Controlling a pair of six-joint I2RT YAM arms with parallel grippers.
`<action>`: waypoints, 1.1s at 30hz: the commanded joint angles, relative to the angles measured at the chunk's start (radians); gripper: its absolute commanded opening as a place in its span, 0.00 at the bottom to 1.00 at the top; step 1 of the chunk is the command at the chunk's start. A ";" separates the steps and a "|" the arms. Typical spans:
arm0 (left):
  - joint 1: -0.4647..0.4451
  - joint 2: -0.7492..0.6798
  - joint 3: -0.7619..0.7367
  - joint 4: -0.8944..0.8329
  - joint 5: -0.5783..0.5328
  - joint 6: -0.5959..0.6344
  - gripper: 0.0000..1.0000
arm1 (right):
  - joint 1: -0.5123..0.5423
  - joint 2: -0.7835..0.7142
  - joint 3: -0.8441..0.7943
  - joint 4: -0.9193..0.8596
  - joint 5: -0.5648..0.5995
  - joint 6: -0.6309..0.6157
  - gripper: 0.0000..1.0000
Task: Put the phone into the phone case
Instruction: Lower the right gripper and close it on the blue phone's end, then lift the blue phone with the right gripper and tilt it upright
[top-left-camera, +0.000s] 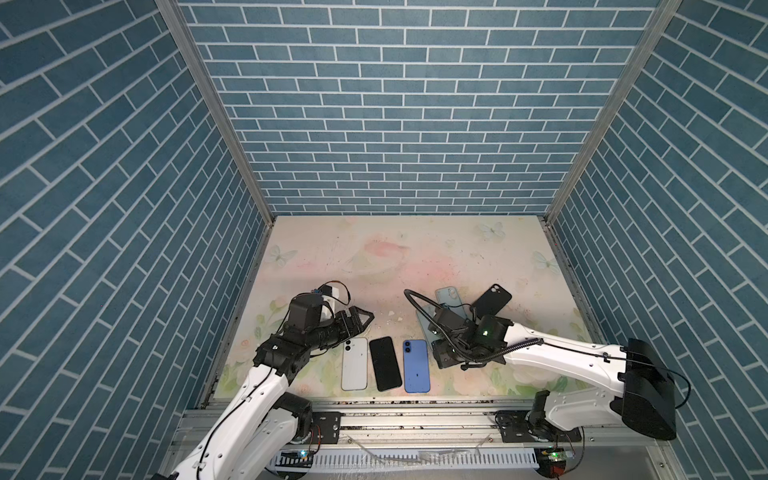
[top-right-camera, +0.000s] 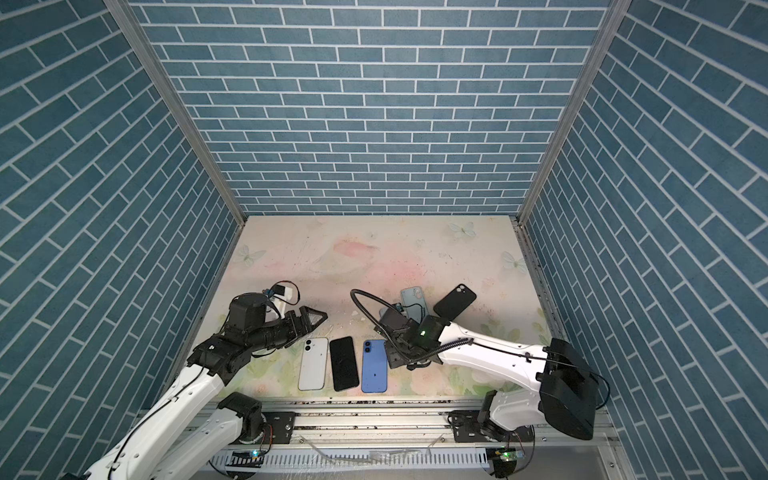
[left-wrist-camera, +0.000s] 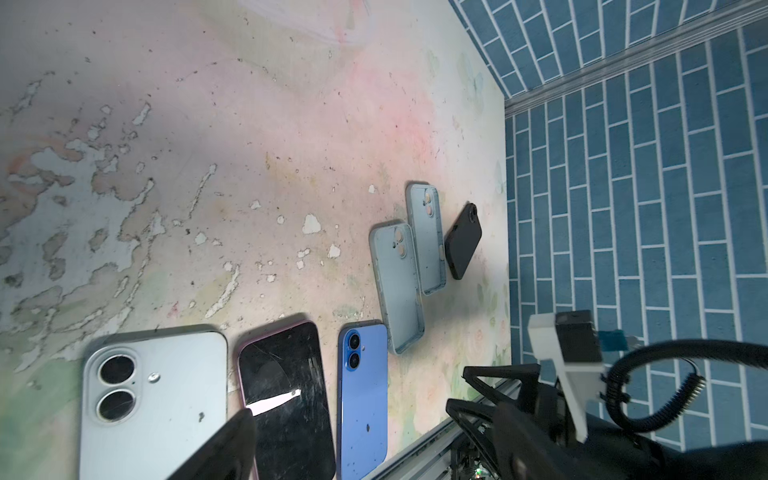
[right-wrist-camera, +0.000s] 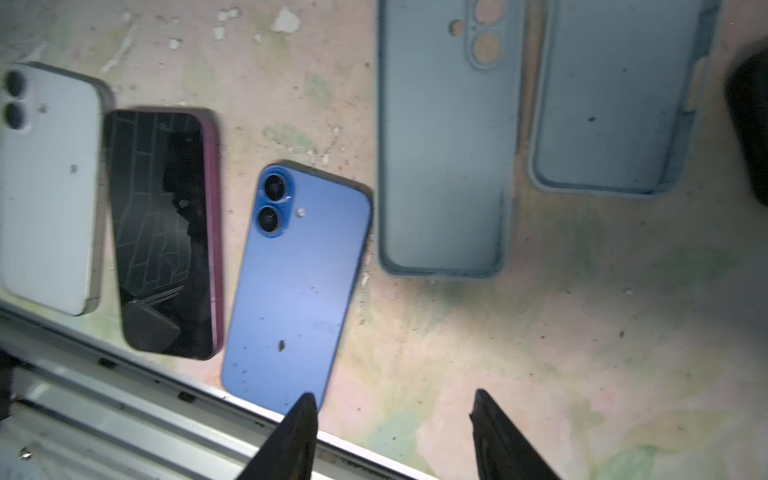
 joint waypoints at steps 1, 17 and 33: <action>-0.006 -0.022 0.009 0.003 0.004 -0.009 0.91 | -0.019 0.003 0.006 -0.024 -0.037 -0.066 0.74; -0.005 -0.020 0.118 -0.149 -0.114 0.126 0.95 | 0.131 0.418 0.324 -0.150 0.036 0.236 0.98; -0.002 -0.006 0.201 -0.227 -0.124 0.221 0.97 | 0.059 0.561 0.307 -0.050 -0.101 0.248 0.89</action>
